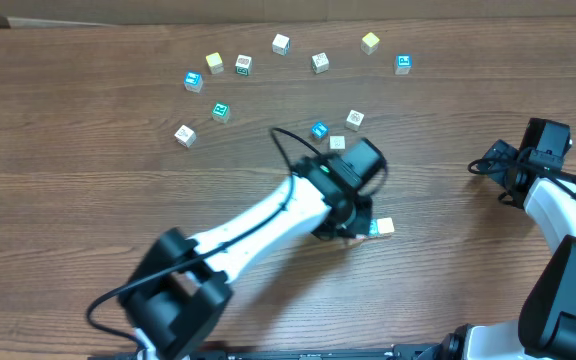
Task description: Form a horizontal line
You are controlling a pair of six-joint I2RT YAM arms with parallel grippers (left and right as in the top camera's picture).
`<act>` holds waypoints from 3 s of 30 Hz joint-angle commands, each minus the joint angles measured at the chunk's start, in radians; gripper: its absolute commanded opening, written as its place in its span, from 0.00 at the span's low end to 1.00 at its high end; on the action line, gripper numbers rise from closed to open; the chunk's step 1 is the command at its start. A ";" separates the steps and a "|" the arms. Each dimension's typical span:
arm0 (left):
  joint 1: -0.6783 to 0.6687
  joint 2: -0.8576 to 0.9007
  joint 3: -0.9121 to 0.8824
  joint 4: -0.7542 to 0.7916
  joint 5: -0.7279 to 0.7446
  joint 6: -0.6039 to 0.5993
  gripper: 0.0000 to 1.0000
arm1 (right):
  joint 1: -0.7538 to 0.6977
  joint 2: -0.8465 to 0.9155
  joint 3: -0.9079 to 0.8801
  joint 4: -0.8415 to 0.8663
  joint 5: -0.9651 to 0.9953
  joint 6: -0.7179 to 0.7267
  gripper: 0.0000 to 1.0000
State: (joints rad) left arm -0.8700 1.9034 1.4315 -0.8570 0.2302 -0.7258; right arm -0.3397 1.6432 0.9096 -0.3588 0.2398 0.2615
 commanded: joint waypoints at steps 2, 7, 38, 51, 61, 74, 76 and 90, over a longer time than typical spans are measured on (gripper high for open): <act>-0.042 0.057 0.000 0.016 -0.028 -0.023 0.04 | -0.002 0.001 0.006 0.006 0.003 0.003 1.00; -0.047 0.079 0.000 0.020 -0.026 -0.023 0.04 | -0.002 0.001 0.006 0.006 0.003 0.003 1.00; -0.047 0.127 -0.001 0.021 0.006 -0.038 0.04 | -0.002 0.001 0.006 0.006 0.003 0.003 1.00; -0.046 0.127 -0.001 0.024 0.005 -0.037 0.04 | -0.002 0.001 0.006 0.006 0.003 0.003 1.00; -0.039 0.127 -0.001 0.032 0.003 -0.029 0.04 | -0.002 0.001 0.006 0.006 0.003 0.003 1.00; -0.040 0.128 -0.001 0.005 0.029 -0.030 0.04 | -0.002 0.001 0.006 0.006 0.003 0.003 1.00; -0.040 0.131 -0.001 0.005 0.029 -0.030 0.04 | -0.002 0.001 0.006 0.006 0.003 0.003 1.00; -0.039 0.132 -0.001 0.017 0.013 -0.030 0.04 | -0.002 0.001 0.006 0.006 0.003 0.003 1.00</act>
State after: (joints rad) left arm -0.9203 2.0125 1.4311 -0.8436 0.2497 -0.7532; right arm -0.3397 1.6432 0.9096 -0.3588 0.2401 0.2619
